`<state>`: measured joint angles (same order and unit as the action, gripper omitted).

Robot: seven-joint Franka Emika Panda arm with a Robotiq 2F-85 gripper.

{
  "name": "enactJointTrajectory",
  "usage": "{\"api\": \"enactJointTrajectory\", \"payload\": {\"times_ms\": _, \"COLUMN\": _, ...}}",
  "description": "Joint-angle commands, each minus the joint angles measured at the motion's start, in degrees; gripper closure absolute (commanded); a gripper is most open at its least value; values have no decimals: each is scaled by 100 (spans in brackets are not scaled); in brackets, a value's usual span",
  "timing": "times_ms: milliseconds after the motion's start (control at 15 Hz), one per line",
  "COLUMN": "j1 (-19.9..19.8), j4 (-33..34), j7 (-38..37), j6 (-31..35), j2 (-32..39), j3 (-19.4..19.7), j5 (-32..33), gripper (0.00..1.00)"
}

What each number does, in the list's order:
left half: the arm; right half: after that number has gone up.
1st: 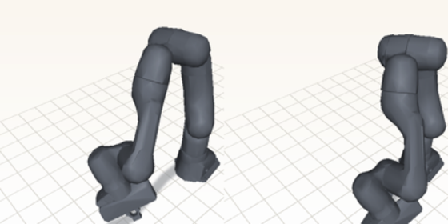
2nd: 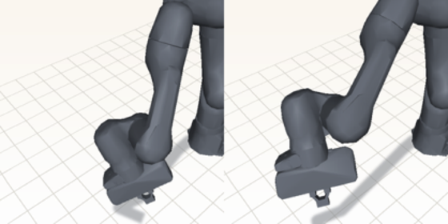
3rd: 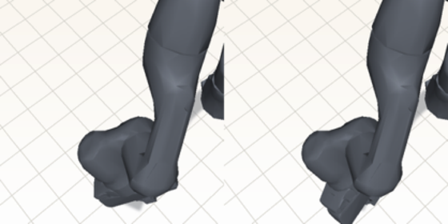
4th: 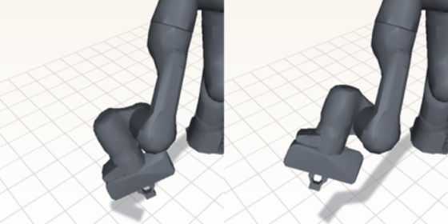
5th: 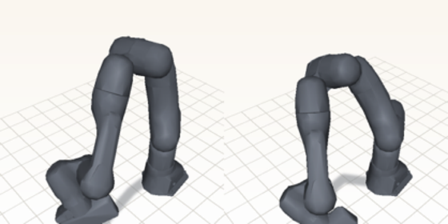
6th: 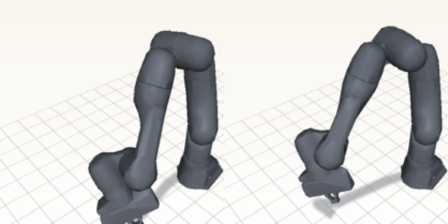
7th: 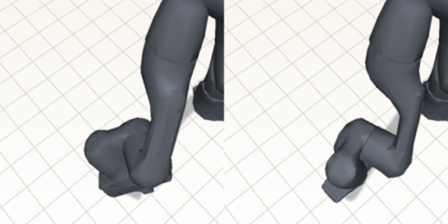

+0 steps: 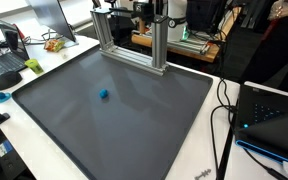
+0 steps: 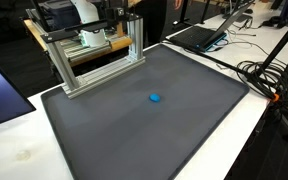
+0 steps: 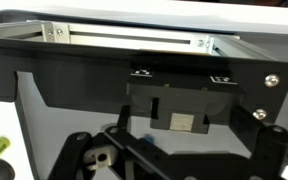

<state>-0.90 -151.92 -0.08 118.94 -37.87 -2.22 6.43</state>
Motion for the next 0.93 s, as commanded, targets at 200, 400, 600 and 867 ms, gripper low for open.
{"api": "enactJointTrajectory", "payload": {"times_ms": 200, "j1": 86, "j4": -134, "j7": -3, "j6": 229, "j2": 23, "j3": 150, "j5": -261, "gripper": 26}}
{"api": "enactJointTrajectory", "payload": {"times_ms": 400, "j1": 87, "j4": -165, "j7": 4, "j6": 267, "j2": 56, "j3": 182, "j5": -341, "gripper": 25}}
{"api": "enactJointTrajectory", "payload": {"times_ms": 600, "j1": 79, "j4": -155, "j7": 17, "j6": 224, "j2": 109, "j3": 225, "j5": -443, "gripper": 31}}
{"api": "enactJointTrajectory", "payload": {"times_ms": 867, "j1": 62, "j4": -137, "j7": 4, "j6": 202, "j2": 221, "j3": 233, "j5": -441, "gripper": 35}}
